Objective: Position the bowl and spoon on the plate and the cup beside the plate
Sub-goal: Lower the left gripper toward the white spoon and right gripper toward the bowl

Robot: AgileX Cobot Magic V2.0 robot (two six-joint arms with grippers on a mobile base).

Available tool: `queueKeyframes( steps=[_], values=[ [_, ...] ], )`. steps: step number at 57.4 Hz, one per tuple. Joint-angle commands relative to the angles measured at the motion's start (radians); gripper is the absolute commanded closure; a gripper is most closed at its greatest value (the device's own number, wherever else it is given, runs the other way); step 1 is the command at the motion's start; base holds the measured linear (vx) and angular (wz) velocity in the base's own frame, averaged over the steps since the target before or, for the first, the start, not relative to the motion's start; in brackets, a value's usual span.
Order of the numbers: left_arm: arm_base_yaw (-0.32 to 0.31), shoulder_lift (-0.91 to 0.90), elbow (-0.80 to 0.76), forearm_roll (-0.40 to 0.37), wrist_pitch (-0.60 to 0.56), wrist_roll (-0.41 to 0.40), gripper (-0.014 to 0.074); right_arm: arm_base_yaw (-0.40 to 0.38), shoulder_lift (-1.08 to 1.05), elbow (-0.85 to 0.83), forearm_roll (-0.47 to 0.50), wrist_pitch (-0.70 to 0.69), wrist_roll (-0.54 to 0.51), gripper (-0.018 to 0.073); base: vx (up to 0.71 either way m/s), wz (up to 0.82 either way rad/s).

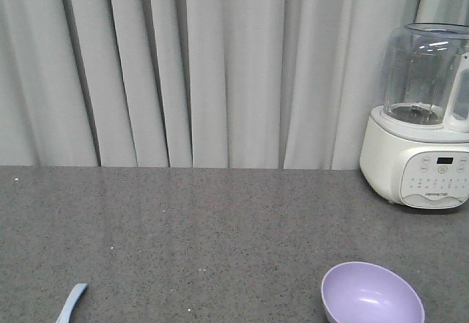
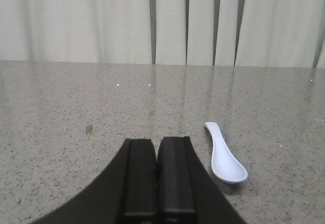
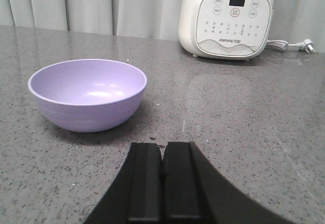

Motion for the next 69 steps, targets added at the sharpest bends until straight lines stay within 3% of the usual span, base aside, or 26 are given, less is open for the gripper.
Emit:
queueKeyframes(
  steps=[1,28,37,45,52,53,57,64,69],
  values=[
    [-0.004,-0.014,0.018,-0.01,-0.08,-0.002,0.0603,0.001,-0.02,0.018,-0.008,-0.088,-0.002,0.0568,0.12,0.0],
    [-0.004,-0.014,0.018,-0.01,-0.08,-0.002,0.0603,0.001,-0.02,0.018,-0.014,-0.09,-0.006,0.0568,0.04,0.0],
    [-0.004,-0.014,0.018,-0.01,-0.08,-0.002,0.0603,0.001,-0.02,0.018,-0.067,-0.09,-0.085,0.0568,0.0,0.0],
    [-0.004,-0.014,0.018,-0.01,-0.08,-0.002,0.0603,0.001,-0.02,0.018,-0.068,-0.09,-0.086,0.0568,0.0,0.0],
    [-0.004,-0.014,0.018,-0.01,-0.082,-0.002,0.0603,0.003,-0.02,0.018,-0.044,-0.179,-0.055,0.0568,0.0,0.0],
    [-0.004,-0.014,0.018,-0.01,-0.161,-0.003,0.0603,0.001,-0.02,0.018,0.009,-0.385,-0.027,0.0568,0.0,0.0],
    [-0.004,-0.014,0.017,-0.012,-0.237,-0.026,0.0603,0.001,-0.02,0.018,0.009,-0.486,-0.026,0.0568,0.0,0.0],
    [-0.004,-0.014,0.014,-0.01,-0.467,-0.107,0.0603,0.001,-0.02,0.018,0.036,-0.665,-0.022,0.0568,0.0,0.0],
    [-0.004,-0.014,0.007,-0.01,-0.559,-0.124,0.0603,0.001,-0.02,0.01,0.128,-0.72,-0.023,0.0568,0.0,0.0]
  ],
)
